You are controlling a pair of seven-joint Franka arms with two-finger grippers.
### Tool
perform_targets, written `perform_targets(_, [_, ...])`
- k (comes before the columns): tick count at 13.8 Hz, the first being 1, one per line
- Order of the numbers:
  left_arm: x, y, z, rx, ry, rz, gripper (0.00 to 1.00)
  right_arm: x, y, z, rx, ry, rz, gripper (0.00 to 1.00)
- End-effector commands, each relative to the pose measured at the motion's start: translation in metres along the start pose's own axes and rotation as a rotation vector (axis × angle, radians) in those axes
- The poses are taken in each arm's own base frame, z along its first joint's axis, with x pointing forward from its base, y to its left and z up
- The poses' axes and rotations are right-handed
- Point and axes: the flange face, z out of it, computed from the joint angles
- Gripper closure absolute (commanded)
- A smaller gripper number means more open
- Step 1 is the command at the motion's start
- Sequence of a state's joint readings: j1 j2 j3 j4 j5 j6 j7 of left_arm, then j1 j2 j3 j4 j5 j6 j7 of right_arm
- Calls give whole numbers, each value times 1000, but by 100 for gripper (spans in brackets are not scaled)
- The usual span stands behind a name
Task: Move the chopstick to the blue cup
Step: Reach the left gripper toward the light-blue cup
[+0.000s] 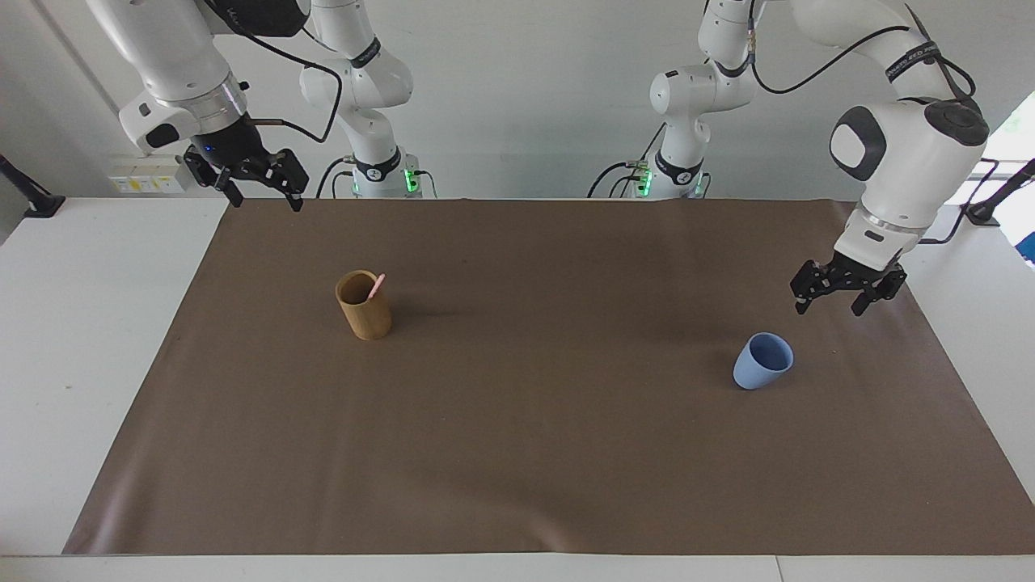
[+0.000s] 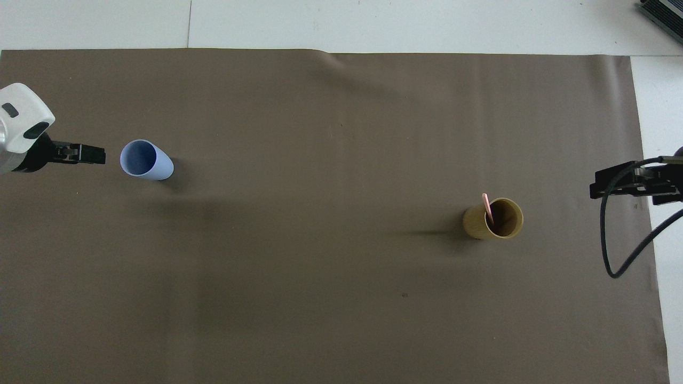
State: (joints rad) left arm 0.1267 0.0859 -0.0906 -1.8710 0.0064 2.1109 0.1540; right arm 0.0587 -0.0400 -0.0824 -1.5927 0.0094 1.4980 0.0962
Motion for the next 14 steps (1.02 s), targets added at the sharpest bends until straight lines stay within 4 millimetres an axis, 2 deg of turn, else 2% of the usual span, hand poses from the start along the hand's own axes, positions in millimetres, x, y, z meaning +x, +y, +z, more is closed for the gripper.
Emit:
perform_targets(1, [7, 0, 20, -12, 30, 12, 0, -3, 1, -2, -4, 6, 11, 0])
perform_targets(4, [11, 8, 61, -28, -5, 24, 0, -3, 0, -2, -2, 6, 11, 0])
perform_targets(7, [14, 10, 86, -35, -13, 21, 0, -3, 0, -2, -2, 6, 11, 0])
perform_targets(8, [13, 11, 92, -39, -20, 20, 5, -3, 0, -2, -2, 6, 11, 0])
perform_targets(11, [5, 21, 110, -81, -30, -2, 34, -3, 0, -2, -2, 6, 11, 0])
perform_targets(12, [4, 24, 112, -82, -32, 2, 47, -3, 1, -1, -4, 4, 11, 0])
perform_targets(14, [3, 24, 110, -84, -41, -3, 78, -3, 0, -2, -2, 6, 11, 0])
